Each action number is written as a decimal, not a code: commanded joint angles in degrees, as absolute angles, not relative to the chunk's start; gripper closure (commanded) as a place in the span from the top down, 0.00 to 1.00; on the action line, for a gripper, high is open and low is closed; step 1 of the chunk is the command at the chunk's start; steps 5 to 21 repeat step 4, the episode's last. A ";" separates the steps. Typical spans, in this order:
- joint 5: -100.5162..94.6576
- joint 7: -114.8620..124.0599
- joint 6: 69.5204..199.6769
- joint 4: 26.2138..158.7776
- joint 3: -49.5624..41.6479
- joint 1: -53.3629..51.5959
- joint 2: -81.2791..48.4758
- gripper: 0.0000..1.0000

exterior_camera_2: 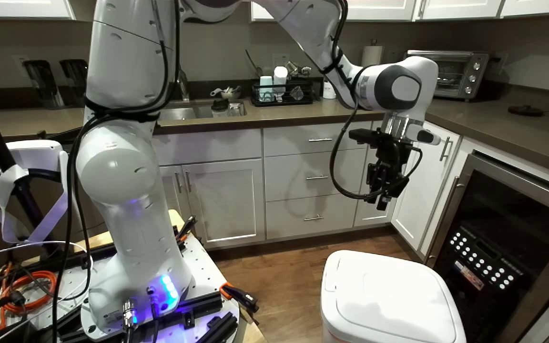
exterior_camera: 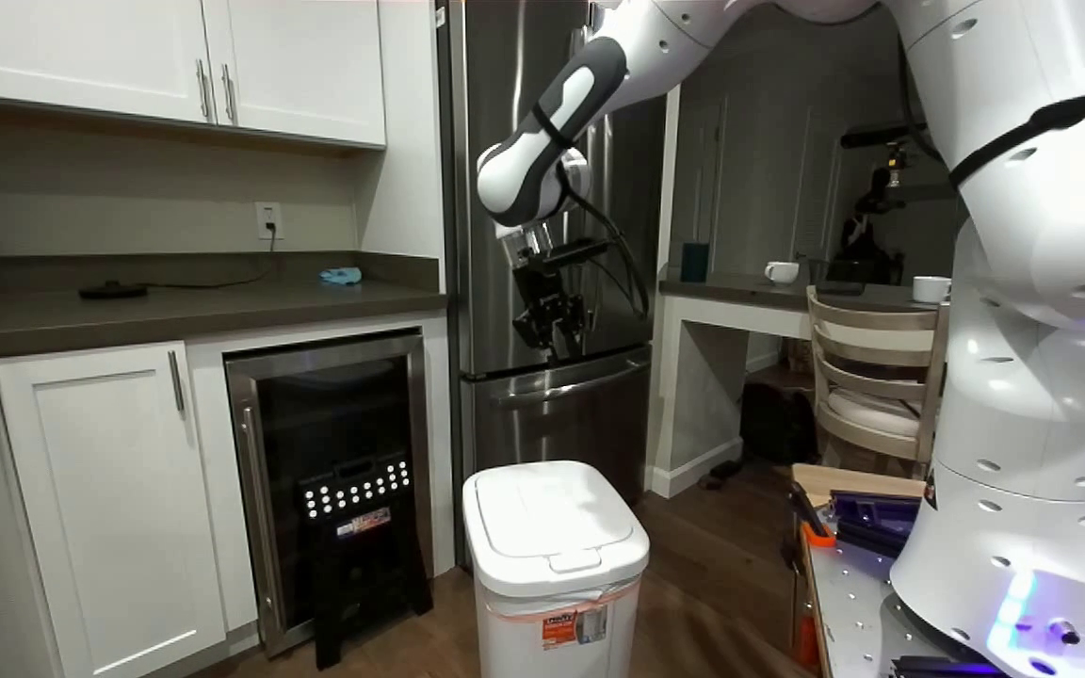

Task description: Close the bin

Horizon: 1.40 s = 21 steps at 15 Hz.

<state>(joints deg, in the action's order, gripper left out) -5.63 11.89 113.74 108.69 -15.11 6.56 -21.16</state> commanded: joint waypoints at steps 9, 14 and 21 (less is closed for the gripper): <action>-14.26 10.93 121.26 123.84 -15.09 8.37 1.33 0.96; -14.26 10.93 121.26 123.84 -15.09 8.37 1.33 0.96; -14.26 10.93 121.26 123.84 -15.09 8.37 1.33 0.96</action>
